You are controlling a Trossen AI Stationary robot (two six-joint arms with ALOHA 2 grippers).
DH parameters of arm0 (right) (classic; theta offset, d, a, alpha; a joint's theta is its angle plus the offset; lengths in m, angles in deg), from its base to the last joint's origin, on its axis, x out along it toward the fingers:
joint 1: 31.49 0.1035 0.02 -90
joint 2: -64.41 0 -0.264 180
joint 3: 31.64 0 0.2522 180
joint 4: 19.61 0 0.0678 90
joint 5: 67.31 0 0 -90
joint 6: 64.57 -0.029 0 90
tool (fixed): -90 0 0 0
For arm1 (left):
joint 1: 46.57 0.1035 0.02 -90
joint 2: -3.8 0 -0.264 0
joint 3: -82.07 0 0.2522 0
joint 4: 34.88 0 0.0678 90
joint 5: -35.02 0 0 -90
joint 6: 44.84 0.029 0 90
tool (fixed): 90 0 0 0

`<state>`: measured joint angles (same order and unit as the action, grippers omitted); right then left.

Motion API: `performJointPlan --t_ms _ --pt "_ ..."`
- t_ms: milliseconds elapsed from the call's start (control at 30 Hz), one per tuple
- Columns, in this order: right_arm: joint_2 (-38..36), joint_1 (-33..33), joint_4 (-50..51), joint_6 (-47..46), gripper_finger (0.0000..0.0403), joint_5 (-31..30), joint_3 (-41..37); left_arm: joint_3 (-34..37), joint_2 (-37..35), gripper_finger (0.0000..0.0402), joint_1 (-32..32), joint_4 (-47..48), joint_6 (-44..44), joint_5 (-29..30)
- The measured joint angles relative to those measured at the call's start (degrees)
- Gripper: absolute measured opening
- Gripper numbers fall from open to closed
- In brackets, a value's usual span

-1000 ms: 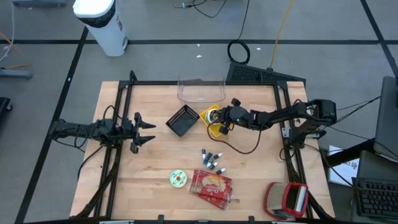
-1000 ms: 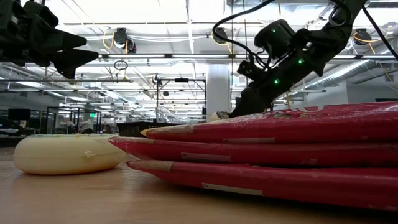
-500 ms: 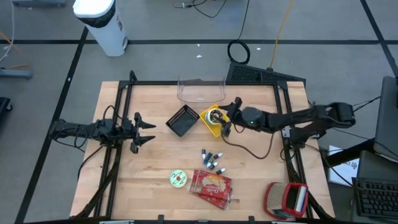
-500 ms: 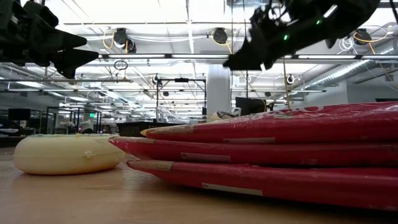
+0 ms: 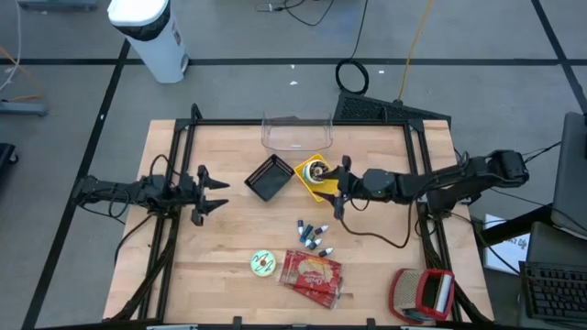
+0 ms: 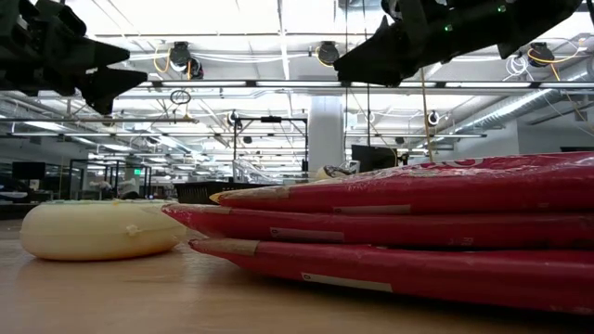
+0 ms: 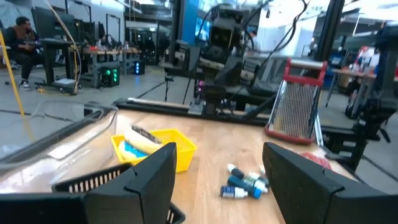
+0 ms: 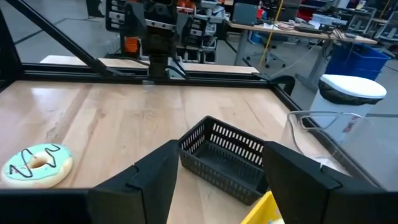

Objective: Pick & Place Food Item
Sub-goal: Put the blue donut into the yellow bin

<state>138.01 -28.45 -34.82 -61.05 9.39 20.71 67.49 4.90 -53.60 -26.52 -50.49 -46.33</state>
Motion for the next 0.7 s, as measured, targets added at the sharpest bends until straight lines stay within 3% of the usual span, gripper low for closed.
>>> performJointPlan --t_ms 233,367,467,567,700 --pt "0.0 0.9 -1.0 0.09 0.0215 0.07 0.0 0.0 0.0 0.0241 -0.02 -0.69 -11.64 -3.62" --pt "0.0 0.88 -1.51 0.65 0.0217 0.06 0.0 0.02 0.2 0.0241 -0.07 -1.34 -25.56 -5.03" --pt "0.0 0.88 -2.29 1.88 0.0219 0.07 0.0 0.01 2.56 0.0241 -1.15 -1.45 -27.37 -7.29" --pt "0.0 0.88 -2.4 2.12 0.0217 0.07 0.0 -1.57 9.21 0.0241 -4.18 -0.1 -31.14 -6.22" --pt "0.0 0.88 -2.43 2.13 0.0214 0.07 0.0 -7.11 24.2 0.0241 -9.53 -0.01 -31.95 -2.83"
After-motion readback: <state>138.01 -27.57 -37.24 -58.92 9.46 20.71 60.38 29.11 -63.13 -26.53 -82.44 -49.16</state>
